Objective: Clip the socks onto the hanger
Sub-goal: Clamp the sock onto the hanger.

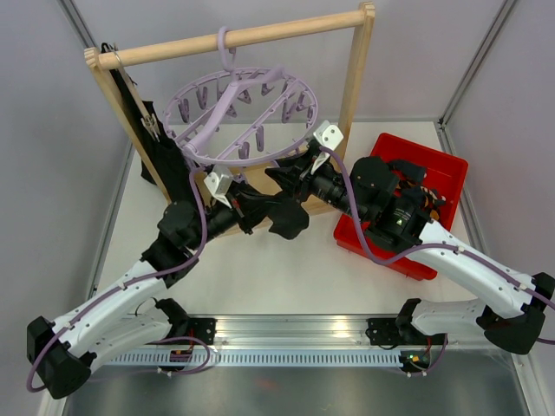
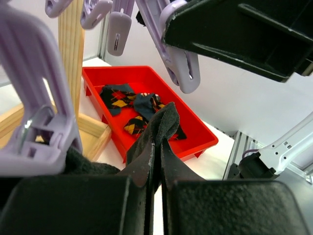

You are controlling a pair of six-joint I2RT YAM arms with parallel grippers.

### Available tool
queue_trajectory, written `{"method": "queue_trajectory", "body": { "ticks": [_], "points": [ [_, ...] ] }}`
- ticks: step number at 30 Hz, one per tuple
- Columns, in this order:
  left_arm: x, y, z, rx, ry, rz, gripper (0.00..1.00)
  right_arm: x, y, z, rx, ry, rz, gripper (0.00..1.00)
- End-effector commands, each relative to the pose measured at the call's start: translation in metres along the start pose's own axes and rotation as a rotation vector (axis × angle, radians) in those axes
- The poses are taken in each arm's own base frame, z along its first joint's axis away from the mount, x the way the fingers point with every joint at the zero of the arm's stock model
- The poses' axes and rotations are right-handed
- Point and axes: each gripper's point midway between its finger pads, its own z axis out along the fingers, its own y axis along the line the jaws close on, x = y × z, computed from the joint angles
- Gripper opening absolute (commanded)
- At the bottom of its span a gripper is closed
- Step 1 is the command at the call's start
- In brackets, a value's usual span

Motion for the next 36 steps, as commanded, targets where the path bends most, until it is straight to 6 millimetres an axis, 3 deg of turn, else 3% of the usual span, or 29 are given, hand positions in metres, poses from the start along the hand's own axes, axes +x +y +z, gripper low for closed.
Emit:
{"method": "queue_trajectory", "body": {
  "ticks": [1,8,14,15,16,19,25,36],
  "points": [
    [-0.027,-0.006,-0.005,0.018,-0.126,-0.004,0.02,-0.004,0.019,-0.009,-0.085,0.014,0.046,0.0],
    [-0.023,-0.003,-0.023,0.005,-0.216,-0.044,0.02,0.0,0.02,-0.004,-0.082,0.032,0.074,0.0],
    [-0.027,-0.012,-0.028,0.063,-0.258,-0.017,0.02,0.003,0.028,0.0,-0.128,0.034,0.07,0.0],
    [-0.02,-0.01,-0.03,0.062,-0.259,-0.018,0.02,0.002,0.029,0.0,-0.136,0.03,0.071,0.0],
    [-0.032,-0.017,-0.036,0.088,-0.316,-0.011,0.02,0.001,0.032,-0.001,-0.151,0.03,0.073,0.0],
    [-0.033,-0.018,-0.044,0.1,-0.366,-0.019,0.02,0.002,0.033,-0.002,-0.156,0.033,0.074,0.0],
    [-0.037,-0.021,-0.045,0.127,-0.409,-0.031,0.02,-0.001,0.038,-0.006,-0.184,0.024,0.081,0.0],
    [-0.038,-0.024,-0.026,0.161,-0.38,-0.046,0.02,-0.003,0.043,-0.01,-0.209,0.006,0.102,0.0]
  ]
}}
